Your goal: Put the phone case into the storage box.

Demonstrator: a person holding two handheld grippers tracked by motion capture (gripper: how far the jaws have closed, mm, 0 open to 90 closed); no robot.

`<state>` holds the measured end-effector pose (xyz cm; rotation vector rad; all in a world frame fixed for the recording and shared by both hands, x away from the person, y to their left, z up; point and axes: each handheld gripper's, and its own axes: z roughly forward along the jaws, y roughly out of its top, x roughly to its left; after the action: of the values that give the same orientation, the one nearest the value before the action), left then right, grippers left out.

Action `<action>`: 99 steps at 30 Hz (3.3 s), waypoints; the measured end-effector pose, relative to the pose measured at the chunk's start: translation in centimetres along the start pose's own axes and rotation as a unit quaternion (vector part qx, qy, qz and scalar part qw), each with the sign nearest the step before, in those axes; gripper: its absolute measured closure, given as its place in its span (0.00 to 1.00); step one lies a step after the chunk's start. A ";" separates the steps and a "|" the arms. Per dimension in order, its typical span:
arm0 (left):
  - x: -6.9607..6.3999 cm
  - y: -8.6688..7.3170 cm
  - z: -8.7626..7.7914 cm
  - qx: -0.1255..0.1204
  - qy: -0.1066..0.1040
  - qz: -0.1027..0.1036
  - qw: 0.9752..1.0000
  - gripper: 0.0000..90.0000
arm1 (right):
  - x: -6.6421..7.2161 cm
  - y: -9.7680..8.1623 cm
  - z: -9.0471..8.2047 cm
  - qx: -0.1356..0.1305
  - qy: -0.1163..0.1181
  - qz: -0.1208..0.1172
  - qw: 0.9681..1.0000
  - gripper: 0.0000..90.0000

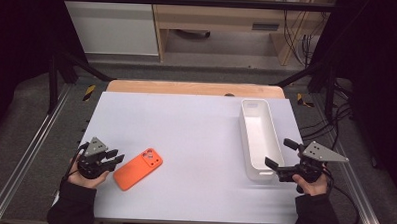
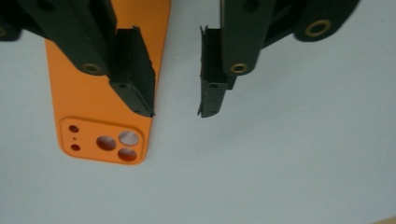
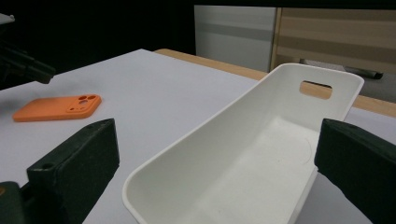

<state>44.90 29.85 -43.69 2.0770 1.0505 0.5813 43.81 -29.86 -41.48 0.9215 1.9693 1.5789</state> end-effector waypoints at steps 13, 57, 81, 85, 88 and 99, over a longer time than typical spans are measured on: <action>-0.4 2.8 -2.2 -0.074 -0.060 0.010 0.995 0.26 | 0.0 0.0 0.0 0.000 -0.001 -0.001 1.000 0.00; -2.4 5.2 2.2 0.030 -0.087 0.065 0.994 0.00 | 0.1 -0.1 0.2 0.004 0.003 -0.004 1.000 0.00; -3.1 3.2 5.4 0.123 -0.086 0.068 0.986 0.00 | 0.1 -0.1 0.1 0.004 0.003 -0.003 1.000 0.01; -3.4 3.0 5.8 0.142 -0.088 0.075 0.983 0.00 | 0.1 -0.1 0.2 0.005 0.003 -0.004 1.000 0.00; -3.4 2.8 6.0 0.156 -0.086 0.075 0.981 0.00 | 0.1 -0.1 0.1 0.005 0.003 -0.003 1.000 0.00; -3.4 2.3 6.5 0.185 -0.090 0.075 0.976 0.01 | 0.1 -0.1 0.1 0.003 0.004 -0.003 1.000 0.00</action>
<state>48.40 23.57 -46.28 2.4970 0.9579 0.2754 43.84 -29.73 -41.57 0.9131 1.9817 1.5752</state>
